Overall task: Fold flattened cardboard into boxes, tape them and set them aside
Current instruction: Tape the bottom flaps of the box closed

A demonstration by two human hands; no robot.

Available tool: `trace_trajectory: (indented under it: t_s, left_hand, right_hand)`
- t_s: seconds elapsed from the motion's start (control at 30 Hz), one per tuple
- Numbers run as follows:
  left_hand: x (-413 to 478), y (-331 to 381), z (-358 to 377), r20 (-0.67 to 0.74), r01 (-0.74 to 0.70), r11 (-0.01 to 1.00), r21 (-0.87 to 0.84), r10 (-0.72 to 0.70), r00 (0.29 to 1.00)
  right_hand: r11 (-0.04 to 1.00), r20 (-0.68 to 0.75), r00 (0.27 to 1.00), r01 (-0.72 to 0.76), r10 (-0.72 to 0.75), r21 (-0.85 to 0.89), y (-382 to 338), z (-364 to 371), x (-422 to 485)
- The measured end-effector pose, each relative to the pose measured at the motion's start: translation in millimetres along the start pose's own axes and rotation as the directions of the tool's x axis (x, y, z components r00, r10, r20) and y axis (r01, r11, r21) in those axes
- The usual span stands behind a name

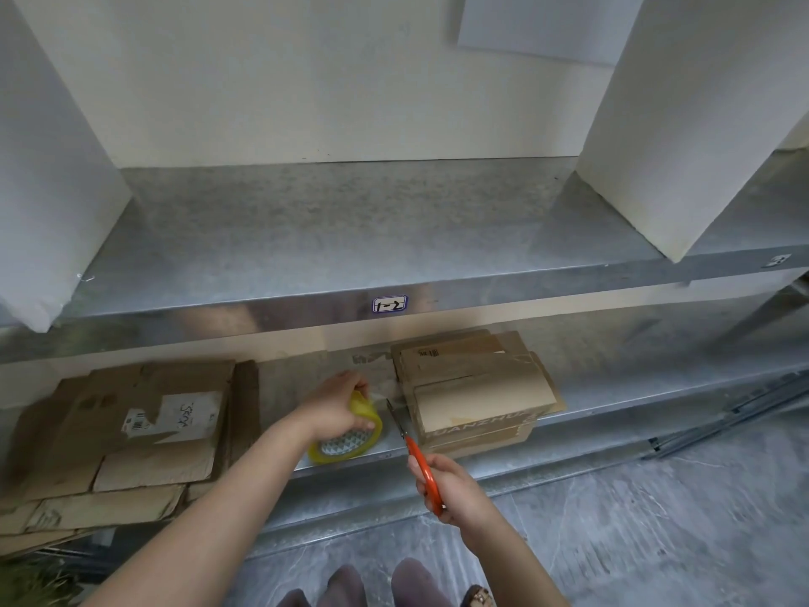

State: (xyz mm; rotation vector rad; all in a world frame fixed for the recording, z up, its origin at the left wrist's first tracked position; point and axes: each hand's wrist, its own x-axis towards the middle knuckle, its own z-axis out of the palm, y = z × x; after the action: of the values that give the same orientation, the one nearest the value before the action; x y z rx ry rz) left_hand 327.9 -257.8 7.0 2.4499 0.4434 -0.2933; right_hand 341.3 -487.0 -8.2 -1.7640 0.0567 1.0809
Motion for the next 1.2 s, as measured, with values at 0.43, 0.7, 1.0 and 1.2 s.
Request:
trace_trajectory:
  t_s: [0.43, 0.7, 1.0, 1.2]
  left_hand:
    - [-1, 5, 2, -0.016, -0.01, 1.0, 0.027, 0.011, 1.0]
    - [-1, 6, 5, -0.055, 0.005, 1.0, 0.013, -0.004, 0.998]
    - [-4, 3, 4, -0.046, 0.014, 1.0, -0.011, -0.014, 0.999]
    - [-6, 2, 4, -0.048, 0.0, 1.0, 0.004, 0.0, 0.999]
  right_hand:
    - [0.958, -0.131, 0.987, 0.05, -0.09, -0.284, -6, -8, 9]
    - [0.901, -0.038, 0.998, 0.03, -0.052, -0.433, -10, -15, 7]
    - [0.957, 0.046, 0.999, 0.007, 0.007, -0.289, 3, -16, -7]
    - [0.986, 0.084, 0.996, -0.02, 0.035, -0.164, 2, -15, -12]
